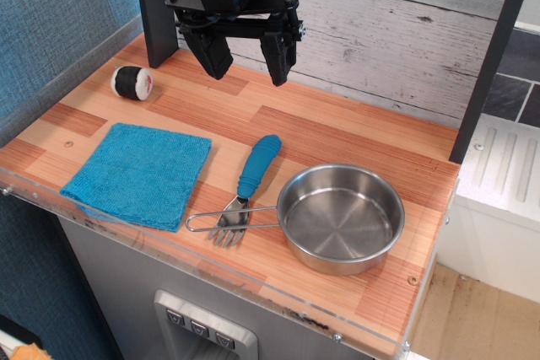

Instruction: Put the napkin the upper middle part of the table.

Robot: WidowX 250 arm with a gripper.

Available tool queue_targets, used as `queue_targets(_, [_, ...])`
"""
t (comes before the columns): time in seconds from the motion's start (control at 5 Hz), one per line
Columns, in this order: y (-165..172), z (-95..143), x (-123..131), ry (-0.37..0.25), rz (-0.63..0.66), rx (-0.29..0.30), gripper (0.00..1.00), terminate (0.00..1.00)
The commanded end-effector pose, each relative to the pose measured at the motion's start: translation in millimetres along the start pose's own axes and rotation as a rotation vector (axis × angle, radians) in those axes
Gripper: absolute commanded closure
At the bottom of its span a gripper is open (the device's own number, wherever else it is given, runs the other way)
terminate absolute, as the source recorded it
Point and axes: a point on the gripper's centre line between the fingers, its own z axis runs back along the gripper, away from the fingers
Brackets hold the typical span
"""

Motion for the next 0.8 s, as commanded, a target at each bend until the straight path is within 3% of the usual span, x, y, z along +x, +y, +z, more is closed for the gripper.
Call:
queue_targets(0.0, [0.0,0.0,0.0,0.0,0.0,0.0,0.0,0.0])
queue_targets(0.6, [53.3,14.3,-16.4,-0.025,0.028,0.085,0.0,0.0])
